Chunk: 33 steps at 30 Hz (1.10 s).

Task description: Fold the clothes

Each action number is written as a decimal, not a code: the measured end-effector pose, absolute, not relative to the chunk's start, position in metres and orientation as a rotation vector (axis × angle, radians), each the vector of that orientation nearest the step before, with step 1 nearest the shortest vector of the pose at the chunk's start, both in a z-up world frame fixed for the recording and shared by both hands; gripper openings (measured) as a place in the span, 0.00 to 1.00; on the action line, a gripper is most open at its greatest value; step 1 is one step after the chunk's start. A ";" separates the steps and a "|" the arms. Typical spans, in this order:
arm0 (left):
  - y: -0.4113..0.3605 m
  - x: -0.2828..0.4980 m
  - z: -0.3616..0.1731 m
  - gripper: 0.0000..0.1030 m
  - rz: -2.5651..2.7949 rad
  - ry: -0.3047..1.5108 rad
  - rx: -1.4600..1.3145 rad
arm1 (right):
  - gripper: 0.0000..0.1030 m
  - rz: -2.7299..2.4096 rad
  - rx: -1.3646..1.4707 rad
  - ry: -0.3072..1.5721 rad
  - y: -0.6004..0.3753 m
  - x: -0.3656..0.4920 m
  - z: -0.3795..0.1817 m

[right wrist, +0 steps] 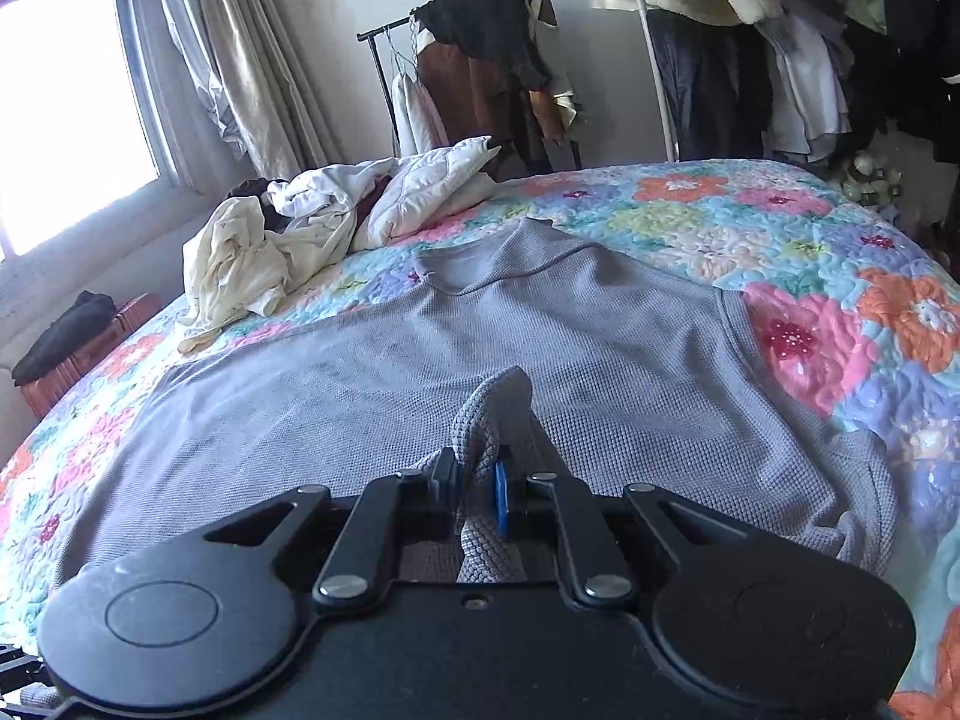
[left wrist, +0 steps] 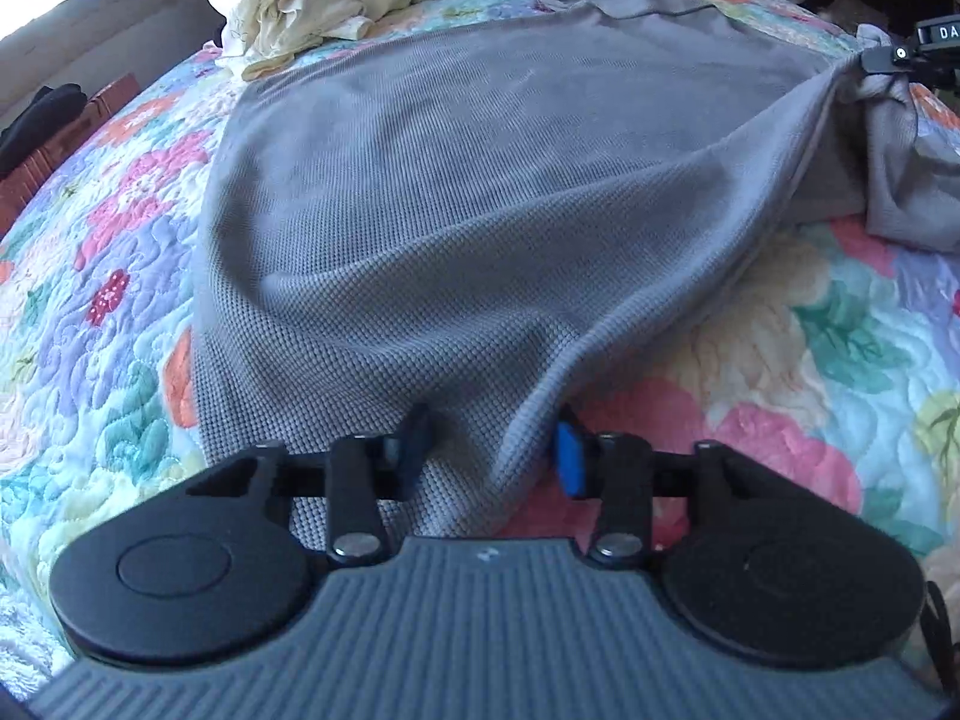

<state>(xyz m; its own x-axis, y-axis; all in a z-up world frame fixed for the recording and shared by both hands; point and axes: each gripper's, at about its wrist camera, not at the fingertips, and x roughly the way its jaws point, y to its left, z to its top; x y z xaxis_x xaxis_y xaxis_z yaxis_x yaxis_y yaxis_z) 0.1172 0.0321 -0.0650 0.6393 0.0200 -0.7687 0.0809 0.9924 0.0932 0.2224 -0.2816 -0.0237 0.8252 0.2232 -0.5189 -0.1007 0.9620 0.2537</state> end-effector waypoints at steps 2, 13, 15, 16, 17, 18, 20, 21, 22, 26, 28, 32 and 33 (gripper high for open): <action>0.035 0.118 -0.065 0.09 -0.019 0.875 0.121 | 0.13 0.174 0.221 0.579 -0.282 0.222 -0.024; 0.053 0.156 -0.008 0.04 0.006 0.729 0.165 | 0.13 0.206 0.267 0.512 -0.282 0.225 -0.011; 0.065 0.170 0.002 0.04 0.011 0.711 0.166 | 0.15 0.213 0.272 0.494 -0.282 0.227 -0.007; 0.072 0.177 0.006 0.04 0.017 0.703 0.170 | 0.18 0.222 0.258 0.460 -0.278 0.231 -0.002; 0.080 0.185 0.009 0.04 0.021 0.702 0.166 | 0.22 0.229 0.247 0.433 -0.275 0.236 0.002; 0.088 0.193 0.010 0.04 0.010 0.710 0.150 | 0.34 0.223 0.249 0.436 -0.275 0.242 0.003; 0.098 0.207 0.004 0.04 -0.007 0.728 0.143 | 0.37 0.186 0.285 0.468 -0.283 0.246 -0.002; 0.100 0.213 -0.002 0.04 -0.015 0.738 0.150 | 0.37 0.160 0.313 0.492 -0.290 0.247 -0.006; 0.103 0.218 -0.007 0.04 -0.022 0.748 0.157 | 0.37 0.131 0.342 0.519 -0.297 0.246 -0.010; 0.107 0.227 -0.020 0.04 -0.026 0.755 0.144 | 0.39 0.004 0.448 0.684 -0.338 0.231 -0.027; 0.108 0.230 -0.025 0.04 -0.025 0.755 0.132 | 0.47 -0.030 0.456 0.771 -0.344 0.225 -0.036; 0.111 0.235 -0.035 0.04 -0.023 0.753 0.111 | 0.53 -0.072 0.518 0.910 -0.348 0.217 -0.049; 0.111 0.234 -0.034 0.04 -0.024 0.747 0.118 | 0.57 -0.055 0.542 0.924 -0.346 0.216 -0.051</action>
